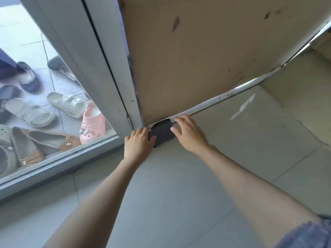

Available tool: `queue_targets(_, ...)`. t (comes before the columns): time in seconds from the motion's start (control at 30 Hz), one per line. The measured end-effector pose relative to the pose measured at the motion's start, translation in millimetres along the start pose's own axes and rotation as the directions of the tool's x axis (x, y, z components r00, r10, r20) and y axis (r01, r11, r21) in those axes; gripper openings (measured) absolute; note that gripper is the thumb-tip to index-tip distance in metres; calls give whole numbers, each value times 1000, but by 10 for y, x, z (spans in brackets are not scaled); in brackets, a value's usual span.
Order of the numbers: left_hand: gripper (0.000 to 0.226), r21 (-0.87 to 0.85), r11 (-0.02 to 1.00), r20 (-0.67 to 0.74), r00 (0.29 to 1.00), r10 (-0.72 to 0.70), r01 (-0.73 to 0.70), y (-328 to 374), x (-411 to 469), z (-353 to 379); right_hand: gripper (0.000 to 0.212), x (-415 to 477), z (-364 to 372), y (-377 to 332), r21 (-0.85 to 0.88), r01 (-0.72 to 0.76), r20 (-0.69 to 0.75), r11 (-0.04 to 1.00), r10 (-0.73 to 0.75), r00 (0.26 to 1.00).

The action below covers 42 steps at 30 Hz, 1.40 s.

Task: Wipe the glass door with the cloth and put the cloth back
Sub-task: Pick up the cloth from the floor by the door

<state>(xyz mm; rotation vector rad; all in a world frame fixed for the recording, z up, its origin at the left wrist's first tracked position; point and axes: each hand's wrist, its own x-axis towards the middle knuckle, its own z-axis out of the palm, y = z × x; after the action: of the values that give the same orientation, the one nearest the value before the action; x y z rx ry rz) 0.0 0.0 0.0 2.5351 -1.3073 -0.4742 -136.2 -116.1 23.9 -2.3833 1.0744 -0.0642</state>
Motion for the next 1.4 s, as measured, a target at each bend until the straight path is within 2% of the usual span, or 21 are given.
queue_targets(0.1, 39, -89, 994, 26, 998, -66, 68, -201, 216, 559, 45, 211, 569, 287, 5, -22, 32, 1000, 22, 999)
queue_targets(0.3, 44, -263, 933, 70, 969, -237, 247, -493, 711, 1461, 49, 700, 1633, 776, 56, -32, 245, 998, 18, 969)
queue_targets(0.43, 42, -419, 831, 14, 918, -397, 366, -521, 914, 1769, 52, 932, 1921, 909, 9, -53, 239, 999, 50, 970)
queue_targets(0.5, 45, -581, 707, -4, 867, -498, 403, -470, 962, 1847, 51, 1024, 1930, 940, 9, -49, 252, 999, 45, 967)
queue_targets(0.57, 51, -739, 509, 59, 794, -605, 442, -408, 973, 1913, 50, 1069, 1925, 979, 13, -42, 293, 999, 37, 956)
queue_targets(0.63, 52, -819, 324, 153, 724, -672, 474, -374, 983, 1954, 51, 1079, 1935, 1015, 36, -57, 316, 998, 43, 948)
queue_targets(0.67, 48, -838, 256, 204, 712, -672, 482, -376, 992, 1963, 50, 1075, 1937, 1025, 54, -68, 318, 996, 47, 947)
queue_targets(0.73, 37, -851, 185, 285, 728, -624, 491, -401, 1000, 1960, 49, 1055, 1920, 1022, 82, -80, 315, 993, 50, 948)
queue_targets(0.87, 14, -833, 221, 338, 782, -524, 508, -434, 945, 1878, 41, 924, 1835, 958, 177, -94, 273, 980, 43, 961)
queue_targets(1.03, 16, -833, 185, 408, 804, -433, 522, -309, 847, 1619, 41, 636, 1821, 899, 383, -175, 146, 907, 127, 981)
queue_targets(1.13, 30, -862, 115, 437, 840, -320, 493, -175, 802, 1386, 43, 557, 1617, 762, 516, -203, 79, 832, 189, 979)
queue_targets(1.23, 35, -887, 57, 429, 864, -263, 458, -15, 737, 1052, 36, 480, 1243, 580, 498, -133, -46, 857, 180, 983)
queue_targets(1.33, 34, -893, 46, 423, 869, -257, 448, 186, 620, 570, 35, 306, 724, 329, 598, -169, -2, 784, 213, 977)
queue_targets(1.4, 29, -898, 78, 403, 881, -249, 433, 350, 502, 214, 37, 140, 364, 134, 646, -193, 34, 738, 225, 974)
